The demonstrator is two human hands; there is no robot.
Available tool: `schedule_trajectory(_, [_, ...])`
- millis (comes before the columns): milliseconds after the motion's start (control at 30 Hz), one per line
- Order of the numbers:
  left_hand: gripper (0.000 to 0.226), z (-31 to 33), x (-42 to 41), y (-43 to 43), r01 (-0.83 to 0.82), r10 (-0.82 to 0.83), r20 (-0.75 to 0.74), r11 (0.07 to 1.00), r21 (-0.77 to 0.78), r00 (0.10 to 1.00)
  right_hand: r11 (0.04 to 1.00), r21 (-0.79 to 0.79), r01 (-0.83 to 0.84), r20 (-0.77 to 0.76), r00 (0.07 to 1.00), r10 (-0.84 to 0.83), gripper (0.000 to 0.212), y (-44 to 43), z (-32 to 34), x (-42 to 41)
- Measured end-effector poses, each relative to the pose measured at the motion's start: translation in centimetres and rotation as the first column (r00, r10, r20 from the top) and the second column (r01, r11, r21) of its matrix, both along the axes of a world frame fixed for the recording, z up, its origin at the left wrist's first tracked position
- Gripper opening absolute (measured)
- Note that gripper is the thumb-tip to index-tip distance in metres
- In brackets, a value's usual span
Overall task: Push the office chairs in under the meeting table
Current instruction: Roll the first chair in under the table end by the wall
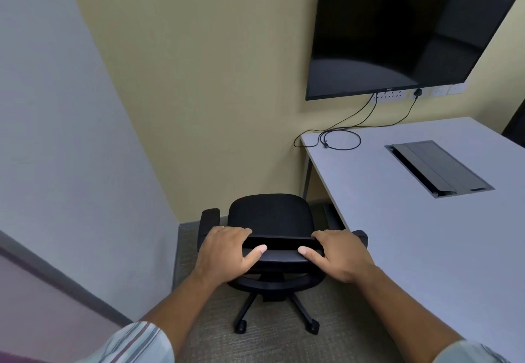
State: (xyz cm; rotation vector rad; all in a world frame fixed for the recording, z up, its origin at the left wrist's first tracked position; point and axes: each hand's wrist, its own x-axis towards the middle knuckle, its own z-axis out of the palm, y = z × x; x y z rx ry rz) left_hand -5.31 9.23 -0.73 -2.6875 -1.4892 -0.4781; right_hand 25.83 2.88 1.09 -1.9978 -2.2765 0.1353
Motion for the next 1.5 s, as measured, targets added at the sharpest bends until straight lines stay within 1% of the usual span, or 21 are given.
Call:
schedule_trajectory(100, [0.080, 0.1, -1.2, 1.1, 0.044, -0.044, -0.008, 0.999, 0.000, 0.999, 0.998, 0.042, 0.037, -0.003, 0.999, -0.037, 0.083, -0.8, -0.5, -1.2])
schedule_trajectory(233, [0.065, 0.7, -2.0, 2.7, 0.122, -0.123, -0.042, 0.992, -0.041, 0.991, 0.995, 0.072, 0.072, 0.009, 0.997, -0.073, 0.077, -1.7, -0.8, -2.4])
schedule_trajectory(367, [0.053, 1.5, -1.7, 4.2, 0.199, -0.204, -0.056, 0.977, -0.076, 0.977, 0.991, 0.059, 0.122, 0.005, 0.992, -0.122, 0.081, -2.2, -0.4, -3.4])
schedule_trajectory(600, [0.054, 1.6, -1.6, 7.5, 0.248, -0.264, -0.116, 0.960, -0.133, 0.958, 0.983, 0.049, 0.177, 0.020, 0.984, -0.178, 0.082, -3.3, -0.3, -5.2])
schedule_trajectory(700, [0.053, 1.9, -1.3, 9.1, 0.273, -0.293, -0.136, 0.951, -0.147, 0.946, 0.978, 0.033, 0.206, 0.019, 0.978, -0.206, 0.088, -2.7, -0.2, -5.6])
schedule_trajectory(800, [0.050, 2.3, -1.3, 10.4, 0.290, -0.315, -0.146, 0.942, -0.168, 0.938, 0.981, 0.016, 0.194, 0.024, 0.981, -0.194, 0.093, -1.9, -0.3, -5.8])
schedule_trajectory(933, [0.060, 2.6, -1.5, 12.2, 0.282, -0.314, -0.150, 0.938, -0.200, 0.938, 0.983, -0.013, 0.184, 0.024, 0.983, -0.184, 0.099, -0.6, -0.4, -6.0])
schedule_trajectory(1067, [0.061, 2.7, -1.2, 14.3, 0.292, -0.329, -0.177, 0.934, -0.206, 0.928, 0.980, -0.019, 0.197, 0.025, 0.980, -0.196, 0.105, 0.8, -0.6, -6.3])
schedule_trajectory(1200, [0.057, 2.7, -0.5, 16.8, 0.318, -0.358, -0.188, 0.924, -0.214, 0.914, 0.972, -0.033, 0.233, 0.035, 0.972, -0.232, 0.110, 2.2, -0.7, -6.4])
schedule_trajectory(1333, [0.054, 2.3, -0.2, 19.4, 0.367, -0.410, -0.178, 0.902, -0.228, 0.895, 0.960, -0.053, 0.276, 0.031, 0.961, -0.275, 0.106, 3.3, -1.0, -7.1])
schedule_trajectory(1500, [0.051, 2.6, 0.5, 24.2, 0.452, -0.490, -0.186, 0.867, -0.210, 0.852, 0.927, -0.037, 0.373, 0.026, 0.928, -0.372, 0.109, 6.0, -0.9, -8.5])
